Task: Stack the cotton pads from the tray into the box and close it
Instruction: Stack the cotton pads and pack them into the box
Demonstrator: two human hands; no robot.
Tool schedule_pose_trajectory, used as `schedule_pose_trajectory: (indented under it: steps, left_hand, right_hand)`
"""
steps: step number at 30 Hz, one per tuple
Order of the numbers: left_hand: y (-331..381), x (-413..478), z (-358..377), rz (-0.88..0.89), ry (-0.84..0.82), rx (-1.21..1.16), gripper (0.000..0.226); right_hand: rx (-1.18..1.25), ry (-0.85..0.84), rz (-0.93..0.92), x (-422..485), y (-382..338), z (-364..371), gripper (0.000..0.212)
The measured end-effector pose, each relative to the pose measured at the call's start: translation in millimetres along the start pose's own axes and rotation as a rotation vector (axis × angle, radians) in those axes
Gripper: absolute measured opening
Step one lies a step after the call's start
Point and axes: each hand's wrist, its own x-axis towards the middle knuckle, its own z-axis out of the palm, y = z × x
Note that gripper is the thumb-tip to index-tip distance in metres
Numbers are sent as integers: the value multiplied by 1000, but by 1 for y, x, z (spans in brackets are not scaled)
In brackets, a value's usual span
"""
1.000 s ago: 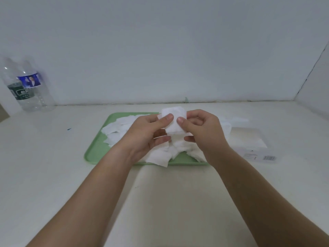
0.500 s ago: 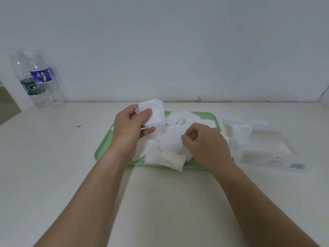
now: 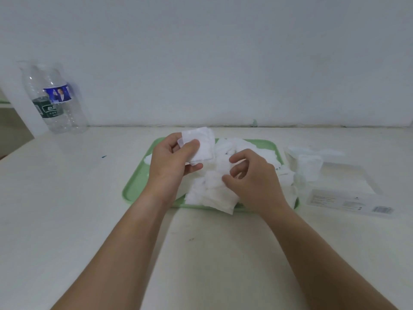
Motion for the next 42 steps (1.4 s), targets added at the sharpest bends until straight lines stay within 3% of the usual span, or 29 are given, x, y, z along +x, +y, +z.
schedule_pose_trajectory:
  steps: [6,18,25,35,42]
  left_hand:
    - [3,-4,3,58,39,57,7]
    - [-8,-13,21,101,8,235,12]
    - [-10,-14,23,7,-103,201,27]
    - [-9,-21,32,-20,-195,103,16]
    - [-5,-24,37,-122,-207,-3,29]
  right_hand:
    - [502,98,-11,-1,-7,-12,31]
    - [1122,-31,60,0,-6,-41,36]
    - [951,-19,63,0,-5,-33,37]
    - [1004,51,180,-1,-3,-25,26]
    - [886,170,150,-2,-2,-21,26]
